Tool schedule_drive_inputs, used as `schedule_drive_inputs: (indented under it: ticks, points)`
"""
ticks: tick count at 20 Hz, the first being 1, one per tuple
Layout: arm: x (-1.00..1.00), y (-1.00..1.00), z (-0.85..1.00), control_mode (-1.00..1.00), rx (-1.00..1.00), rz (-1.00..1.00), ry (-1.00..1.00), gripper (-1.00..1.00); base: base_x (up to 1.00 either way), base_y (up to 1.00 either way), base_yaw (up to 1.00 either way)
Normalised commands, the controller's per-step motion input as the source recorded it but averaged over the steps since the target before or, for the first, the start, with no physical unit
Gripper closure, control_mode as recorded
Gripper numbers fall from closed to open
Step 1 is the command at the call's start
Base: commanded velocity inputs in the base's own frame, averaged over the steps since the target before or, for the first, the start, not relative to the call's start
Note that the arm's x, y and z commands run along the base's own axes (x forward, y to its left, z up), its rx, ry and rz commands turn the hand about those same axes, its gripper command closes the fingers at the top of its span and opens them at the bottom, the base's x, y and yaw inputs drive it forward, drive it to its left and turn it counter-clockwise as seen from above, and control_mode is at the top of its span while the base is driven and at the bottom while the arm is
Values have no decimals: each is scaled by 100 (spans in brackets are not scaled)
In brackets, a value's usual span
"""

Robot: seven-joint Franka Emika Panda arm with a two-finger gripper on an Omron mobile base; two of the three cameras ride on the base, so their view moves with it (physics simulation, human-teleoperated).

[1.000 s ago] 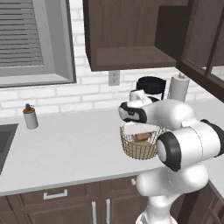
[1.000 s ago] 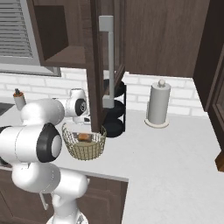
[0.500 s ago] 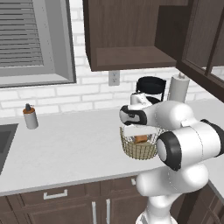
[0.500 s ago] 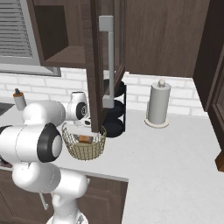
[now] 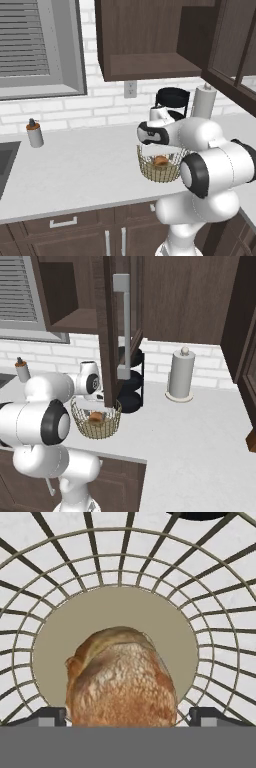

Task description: Open the cabinet, pick up the bread from the cabinet and place it in the basket. Then move the basket to the dining counter.

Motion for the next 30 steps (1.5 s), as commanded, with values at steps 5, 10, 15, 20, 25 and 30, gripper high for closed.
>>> schedule_drive_inputs:
  ticks: [5, 10, 15, 20, 25, 30]
  points:
    - [0, 0, 14, -100, 0, 0, 0, -100, 0, 0, 0]
    - [-19, 0, 44, -100, 0, 1, -3, -100, 0, 0, 0]
    - [-30, 11, 31, -100, 0, 12, -4, -100, 0, 0, 0]
    - [-23, 43, 14, -100, 0, 28, 0, -100, 0, 0, 0]
    - [-5, 33, 18, -100, 0, 38, 0, -100, 0, 0, 0]
    - [4, 28, 5, -100, 1, 34, 0, -100, 0, 0, 0]
